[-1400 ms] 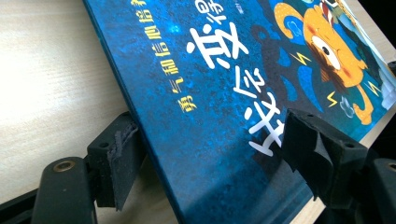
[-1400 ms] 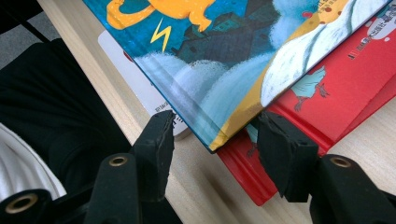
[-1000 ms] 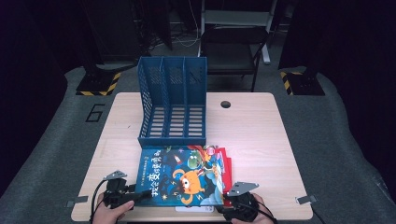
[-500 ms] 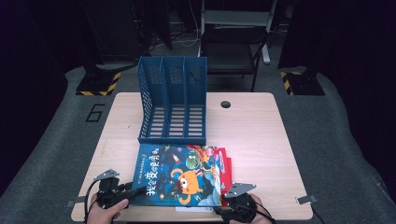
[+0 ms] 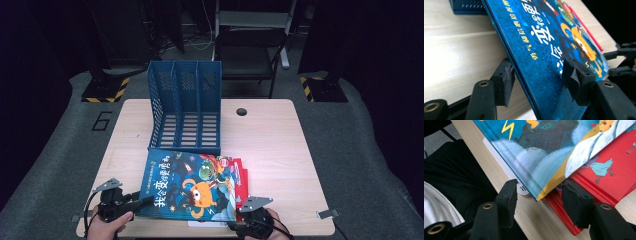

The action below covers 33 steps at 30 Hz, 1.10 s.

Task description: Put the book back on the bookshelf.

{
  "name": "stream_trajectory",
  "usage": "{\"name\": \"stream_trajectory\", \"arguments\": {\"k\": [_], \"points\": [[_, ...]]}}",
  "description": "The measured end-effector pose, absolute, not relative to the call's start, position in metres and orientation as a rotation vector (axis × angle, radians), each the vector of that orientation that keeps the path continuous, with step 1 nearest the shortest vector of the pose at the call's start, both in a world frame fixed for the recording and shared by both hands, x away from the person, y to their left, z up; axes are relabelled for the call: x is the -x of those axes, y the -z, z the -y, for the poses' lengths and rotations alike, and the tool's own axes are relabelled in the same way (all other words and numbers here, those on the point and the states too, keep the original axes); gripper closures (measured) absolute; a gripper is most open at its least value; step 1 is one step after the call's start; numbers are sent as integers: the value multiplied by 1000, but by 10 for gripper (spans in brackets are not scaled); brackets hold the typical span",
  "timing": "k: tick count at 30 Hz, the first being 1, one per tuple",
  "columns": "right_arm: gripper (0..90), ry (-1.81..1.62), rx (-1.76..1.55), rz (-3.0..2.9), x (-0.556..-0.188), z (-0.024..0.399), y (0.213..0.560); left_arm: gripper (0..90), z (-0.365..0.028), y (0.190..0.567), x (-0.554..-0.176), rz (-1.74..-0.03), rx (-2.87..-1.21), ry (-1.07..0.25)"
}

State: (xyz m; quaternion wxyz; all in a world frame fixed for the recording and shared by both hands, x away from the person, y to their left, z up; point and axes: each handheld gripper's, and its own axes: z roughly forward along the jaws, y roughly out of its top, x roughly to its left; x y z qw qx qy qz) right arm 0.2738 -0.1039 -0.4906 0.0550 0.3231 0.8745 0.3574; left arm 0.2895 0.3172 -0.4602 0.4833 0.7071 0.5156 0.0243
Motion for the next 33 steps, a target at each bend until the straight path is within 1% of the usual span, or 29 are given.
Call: {"name": "stream_trajectory", "arguments": {"k": [12,19,22,33], "points": [[463,-1105,-1003,-2652,-274,103,491,489,-315,445,-289,-1233,-1713,-86],[463,-1117,-1000,-2657,-274,103,492,505,-315,441,-292,-1262,-1693,-75],[465,-1126,-1000,-2660,-275,102,492,535,-318,436,-292,-1244,-1673,-65],[467,-1130,-1003,-2668,-276,101,492,564,-311,416,-290,-1196,-1671,-119]]}}
